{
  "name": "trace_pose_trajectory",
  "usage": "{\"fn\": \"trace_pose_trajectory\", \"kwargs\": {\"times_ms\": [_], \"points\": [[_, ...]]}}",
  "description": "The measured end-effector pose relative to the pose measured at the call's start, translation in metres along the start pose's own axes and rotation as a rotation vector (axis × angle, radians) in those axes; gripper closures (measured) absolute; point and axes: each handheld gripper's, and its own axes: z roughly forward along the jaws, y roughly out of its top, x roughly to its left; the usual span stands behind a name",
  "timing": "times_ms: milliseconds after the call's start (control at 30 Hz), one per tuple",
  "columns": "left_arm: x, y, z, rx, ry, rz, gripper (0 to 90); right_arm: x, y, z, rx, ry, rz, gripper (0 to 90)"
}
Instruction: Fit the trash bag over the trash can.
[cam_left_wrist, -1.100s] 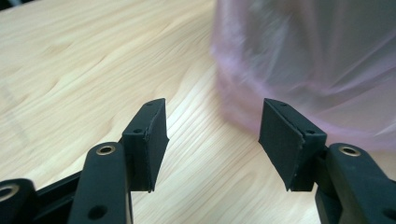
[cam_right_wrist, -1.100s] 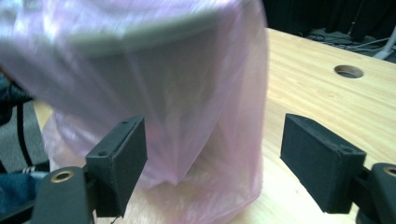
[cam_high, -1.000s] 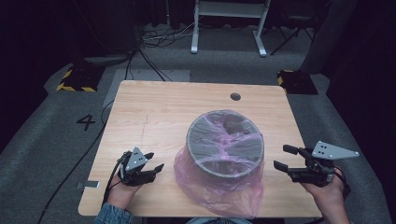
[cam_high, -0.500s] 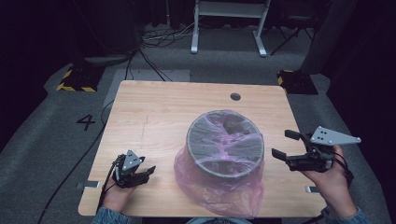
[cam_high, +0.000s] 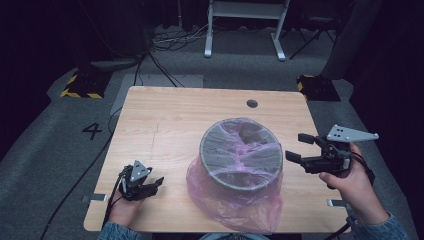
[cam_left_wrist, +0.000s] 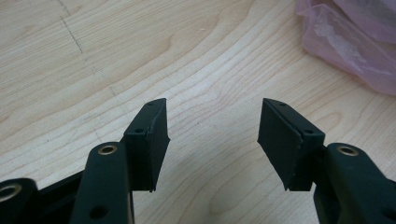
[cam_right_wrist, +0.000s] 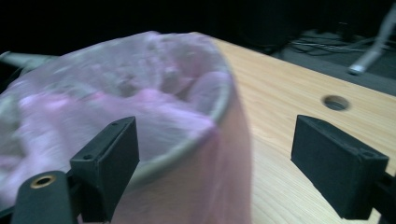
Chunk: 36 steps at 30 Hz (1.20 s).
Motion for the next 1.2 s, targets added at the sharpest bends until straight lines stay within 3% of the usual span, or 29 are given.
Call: {"fn": "trace_pose_trajectory", "kwargs": {"times_ms": [67, 100, 133, 300, 600, 700, 767, 1200], "points": [[0.001, 0.000, 0.001, 0.004, 0.004, 0.002, 42.6, 0.004, 0.006, -0.001, -0.008, 0.058, -0.041, 15.5], [0.000, 0.000, 0.001, 0.005, 0.004, -0.009, 42.6, 0.006, 0.010, -0.003, -0.012, 0.064, -0.082, 17.0], [0.000, 0.000, 0.002, 0.007, 0.007, -0.009, 42.6, 0.008, 0.015, -0.003, -0.019, 0.043, -0.091, 20.1], [0.002, -0.001, 0.004, 0.024, 0.015, -0.016, 42.5, 0.017, 0.038, -0.001, -0.066, -0.007, -0.074, 20.0], [0.005, -0.002, 0.009, 0.057, 0.026, -0.025, 42.0, 0.030, 0.069, 0.017, -0.045, -0.014, -0.102, 21.2], [0.006, -0.002, 0.010, 0.061, 0.028, -0.030, 42.0, 0.032, 0.078, 0.025, -0.041, -0.012, -0.111, 21.3], [0.007, -0.003, 0.011, 0.069, 0.031, -0.025, 42.0, 0.033, 0.082, 0.031, -0.024, 0.003, -0.142, 23.2], [0.014, -0.009, 0.014, 0.027, 0.006, -0.049, 36.2, 0.058, 0.094, 0.087, 0.005, 0.048, -0.126, 21.1]]}}
